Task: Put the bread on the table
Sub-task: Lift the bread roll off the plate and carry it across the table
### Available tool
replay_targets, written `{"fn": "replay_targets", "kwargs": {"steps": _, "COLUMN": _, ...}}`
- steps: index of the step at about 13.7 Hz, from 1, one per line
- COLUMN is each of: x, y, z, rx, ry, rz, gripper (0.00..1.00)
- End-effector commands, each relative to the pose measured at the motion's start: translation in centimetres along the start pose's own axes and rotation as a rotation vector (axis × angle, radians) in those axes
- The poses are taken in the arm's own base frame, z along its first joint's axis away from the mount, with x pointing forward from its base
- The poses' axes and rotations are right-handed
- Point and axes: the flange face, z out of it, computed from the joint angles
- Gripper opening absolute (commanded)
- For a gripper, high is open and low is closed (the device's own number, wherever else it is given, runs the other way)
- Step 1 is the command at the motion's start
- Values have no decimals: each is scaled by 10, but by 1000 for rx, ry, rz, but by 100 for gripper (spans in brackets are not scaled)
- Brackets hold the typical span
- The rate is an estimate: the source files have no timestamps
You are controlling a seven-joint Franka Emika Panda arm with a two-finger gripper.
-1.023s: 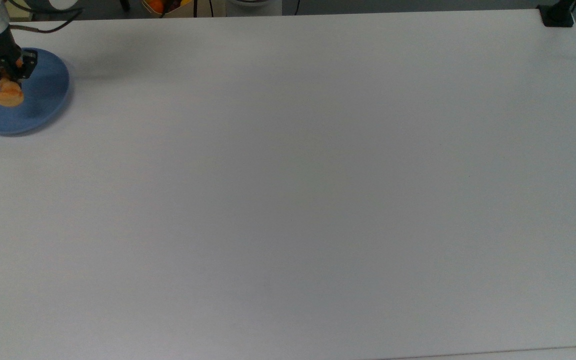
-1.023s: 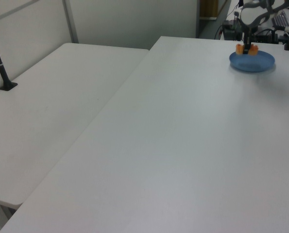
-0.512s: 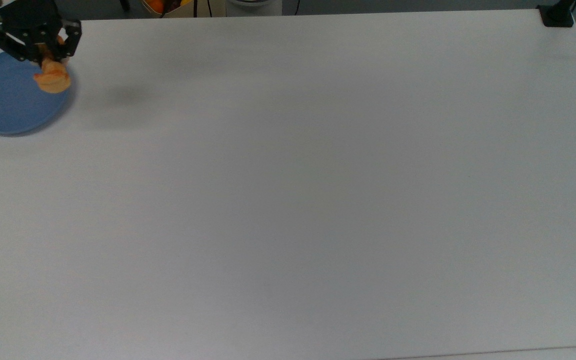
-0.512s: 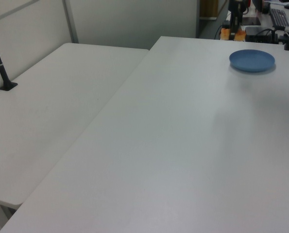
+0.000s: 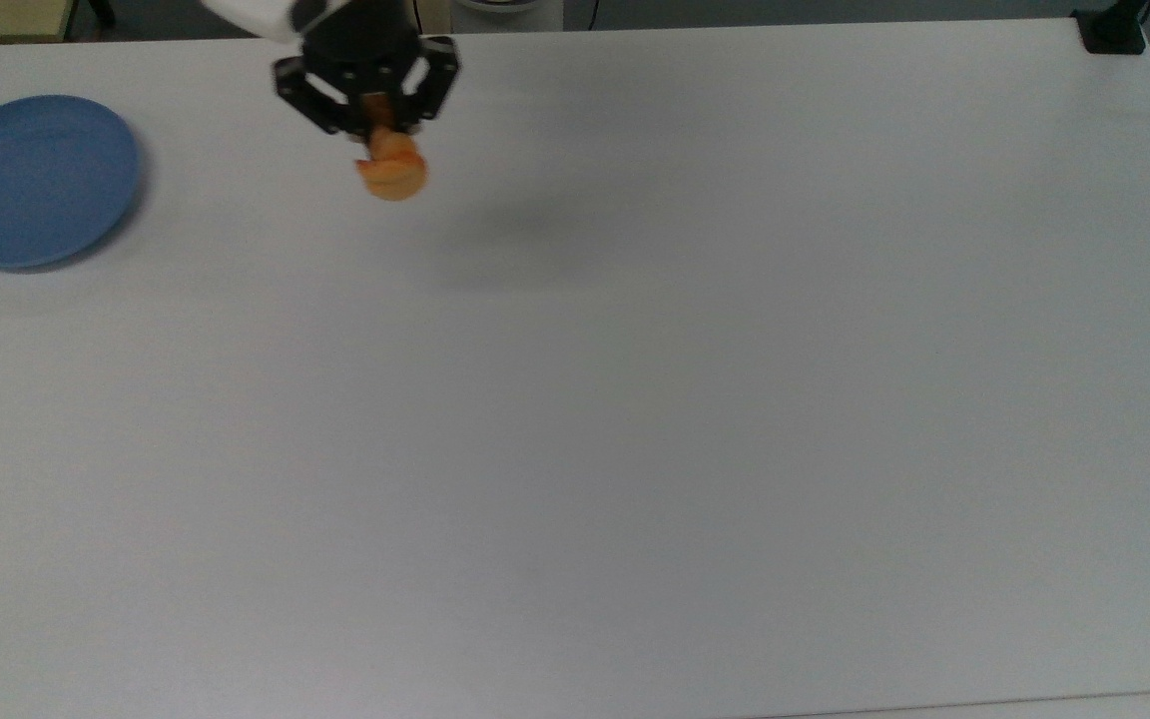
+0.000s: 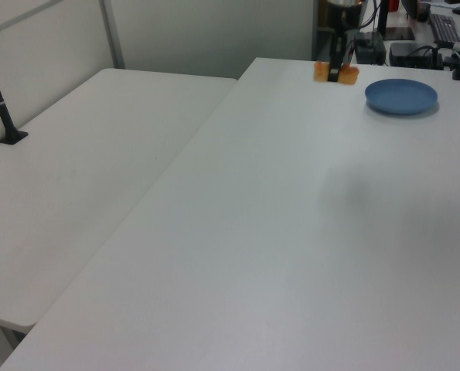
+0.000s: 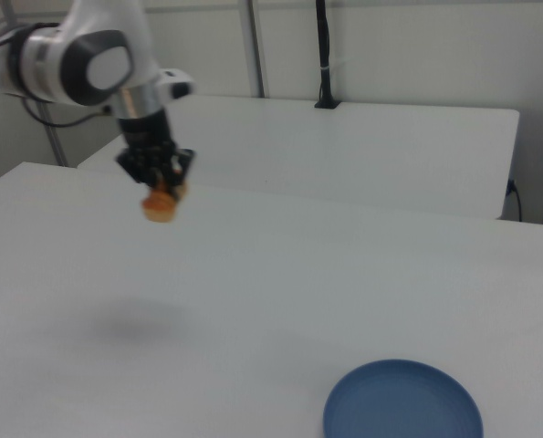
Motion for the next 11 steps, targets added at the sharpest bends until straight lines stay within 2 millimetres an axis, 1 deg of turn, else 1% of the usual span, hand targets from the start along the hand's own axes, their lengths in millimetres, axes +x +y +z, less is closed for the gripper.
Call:
{"fn": "replay_targets", "kwargs": {"steps": 1, "x": 22, "y": -102, "z": 14, "rx": 26, "ry": -33, "rz": 13, "gripper": 25}}
{"fn": "replay_targets", "kwargs": {"steps": 2, "x": 28, "y": -130, "z": 28, "rx": 25, "ry": -52, "rz": 26, "gripper": 25}}
{"fn": "replay_targets", "kwargs": {"steps": 4, "x": 48, "y": -186, "z": 36, "rx": 36, "ry": -42, "rz": 50, "gripper": 26}}
{"fn": "replay_targets", "kwargs": {"steps": 5, "x": 55, "y": -210, "z": 42, "rx": 47, "ry": -31, "rz": 48, "gripper": 26}}
{"fn": "replay_targets", "kwargs": {"steps": 7, "x": 67, "y": -254, "z": 58, "rx": 67, "ry": 37, "rz": 44, "gripper": 26}}
{"fn": "replay_targets", "kwargs": {"steps": 9, "x": 77, "y": -293, "z": 78, "rx": 89, "ry": 102, "rz": 54, "gripper": 26}}
{"fn": "replay_targets", "kwargs": {"steps": 11, "x": 83, "y": -330, "z": 100, "rx": 99, "ry": 166, "rz": 25, "gripper": 26}}
